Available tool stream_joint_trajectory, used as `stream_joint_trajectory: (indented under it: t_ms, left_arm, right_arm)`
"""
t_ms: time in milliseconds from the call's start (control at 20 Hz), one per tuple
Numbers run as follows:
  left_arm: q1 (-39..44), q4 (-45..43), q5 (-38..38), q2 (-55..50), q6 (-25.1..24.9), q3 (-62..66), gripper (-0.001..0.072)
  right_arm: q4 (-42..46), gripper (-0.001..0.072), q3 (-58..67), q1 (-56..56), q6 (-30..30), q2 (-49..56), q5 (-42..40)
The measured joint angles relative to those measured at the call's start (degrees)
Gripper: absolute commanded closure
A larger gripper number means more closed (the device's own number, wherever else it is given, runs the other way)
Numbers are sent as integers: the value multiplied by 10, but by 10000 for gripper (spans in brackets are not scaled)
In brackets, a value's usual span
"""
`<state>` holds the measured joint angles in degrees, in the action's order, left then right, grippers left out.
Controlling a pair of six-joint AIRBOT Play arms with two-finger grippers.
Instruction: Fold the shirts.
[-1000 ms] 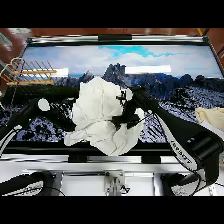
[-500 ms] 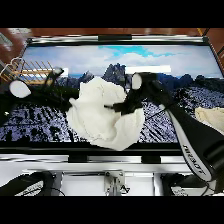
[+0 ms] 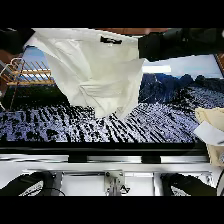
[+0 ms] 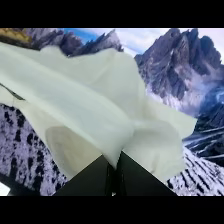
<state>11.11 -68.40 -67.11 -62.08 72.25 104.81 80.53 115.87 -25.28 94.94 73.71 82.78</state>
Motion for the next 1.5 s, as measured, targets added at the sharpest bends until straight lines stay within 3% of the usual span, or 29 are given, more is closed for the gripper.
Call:
stream_joint_trajectory:
  t_ms: [200, 350, 650, 750, 1000, 1050, 1100, 1400, 1450, 1500]
  left_arm:
    - [9, -11, -125, 2, 58, -49, 658]
    - [14, -46, -147, 3, 96, -159, 658]
    - [56, 10, 31, 2, 166, -393, 657]
    - [83, 28, 79, 2, 171, -439, 657]
    - [129, 47, 150, 3, 160, -481, 657]
    - [134, 48, 163, 3, 158, -484, 657]
    - [138, 50, 173, 4, 158, -486, 657]
    - [145, 54, 200, 13, 140, -490, 657]
    - [145, 54, 201, 15, 138, -491, 657]
    - [146, 54, 202, 17, 136, -491, 657]
  right_arm:
    - [-1, 637, -68, -52, 4, -3, 52]
    - [10, 637, -154, -77, 7, 4, 92]
    - [35, 600, -331, -93, 59, 14, 73]
    - [28, 306, -378, -94, 83, 16, 64]
    - [13, 295, -451, -96, 142, 19, 87]
    - [11, 161, -468, -96, 158, 19, 82]
    - [4, 133, -490, -96, 175, 19, 69]
    - [-101, 136, -627, -115, 254, 19, -57]
    - [-101, 224, -642, -120, 276, 19, -74]
    - [-99, 358, -654, -123, 296, 19, -90]
